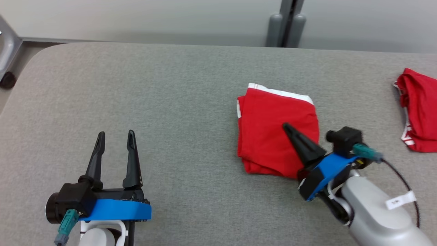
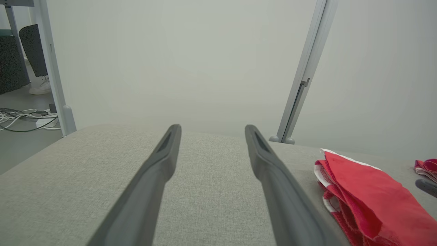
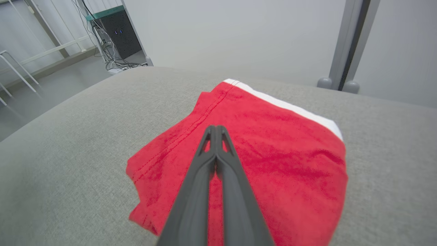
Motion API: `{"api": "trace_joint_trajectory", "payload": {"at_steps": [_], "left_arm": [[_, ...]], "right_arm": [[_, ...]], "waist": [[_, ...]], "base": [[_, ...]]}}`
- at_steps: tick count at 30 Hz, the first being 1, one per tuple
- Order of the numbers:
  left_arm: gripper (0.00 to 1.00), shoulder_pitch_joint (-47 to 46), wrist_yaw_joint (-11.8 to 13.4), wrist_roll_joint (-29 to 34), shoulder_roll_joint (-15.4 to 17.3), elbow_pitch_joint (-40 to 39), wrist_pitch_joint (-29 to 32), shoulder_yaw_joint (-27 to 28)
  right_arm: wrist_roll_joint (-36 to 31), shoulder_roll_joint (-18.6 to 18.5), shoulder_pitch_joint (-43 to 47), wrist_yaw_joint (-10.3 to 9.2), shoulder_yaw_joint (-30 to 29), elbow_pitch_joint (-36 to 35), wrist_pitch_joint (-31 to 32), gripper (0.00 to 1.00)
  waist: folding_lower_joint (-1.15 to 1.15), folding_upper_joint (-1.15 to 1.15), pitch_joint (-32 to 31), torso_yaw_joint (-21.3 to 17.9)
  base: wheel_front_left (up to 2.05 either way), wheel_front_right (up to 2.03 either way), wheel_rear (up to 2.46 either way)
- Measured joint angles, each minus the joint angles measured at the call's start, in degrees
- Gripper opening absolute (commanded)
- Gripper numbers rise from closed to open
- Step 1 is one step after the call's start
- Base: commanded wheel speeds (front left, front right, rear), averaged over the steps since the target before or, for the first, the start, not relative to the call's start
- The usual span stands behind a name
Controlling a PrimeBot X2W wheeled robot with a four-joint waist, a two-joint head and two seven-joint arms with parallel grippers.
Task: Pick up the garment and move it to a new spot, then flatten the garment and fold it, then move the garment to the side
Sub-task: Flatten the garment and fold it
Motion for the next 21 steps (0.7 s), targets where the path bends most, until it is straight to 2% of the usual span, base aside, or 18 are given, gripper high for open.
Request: {"api": "trace_joint_trajectory", "payload": {"at_steps": [9,16,18,19,20,21], "left_arm": [[1.00,1.0,0.9,2.2,0.0,0.8,0.0,1.0],[1.00,1.5,1.1,3.6,0.1,1.5,0.0,2.5],[1.00,2.1,1.1,3.6,0.2,1.5,0.0,2.9],[1.00,2.4,1.1,3.7,0.2,1.5,0.0,3.0],[1.00,2.6,1.1,3.9,0.3,1.5,0.0,3.1],[1.00,2.8,1.1,4.0,0.3,1.4,0.0,3.1]], "right_arm": [[-8.1,-1.8,10.6,0.00,-19.2,-10.2,-0.1,0.00],[-12.5,-0.3,18.7,-0.01,-28.7,-15.9,-0.1,0.00],[-13.6,0.5,20.8,-0.01,-30.6,-17.2,-0.1,0.40],[-14.3,0.9,21.7,0.00,-31.6,-17.9,-0.1,0.76],[-15.2,1.3,22.7,-0.01,-32.5,-18.6,-0.1,1.00],[-15.7,1.8,23.7,-0.01,-33.3,-19.2,-0.1,1.00]], "waist": [[0.00,0.00,-2.5,-5.3],[-0.01,0.00,-4.5,-8.2],[-0.01,0.00,-5.2,-8.7],[-0.01,0.00,-5.5,-8.9],[-0.01,0.00,-5.8,-9.0],[-0.01,0.00,-6.1,-9.1]], "base": [[0.00,0.00,0.00],[0.00,0.00,0.00],[0.00,0.00,0.00],[0.00,0.00,0.00],[0.00,0.00,0.00],[0.00,0.00,0.00]]}}
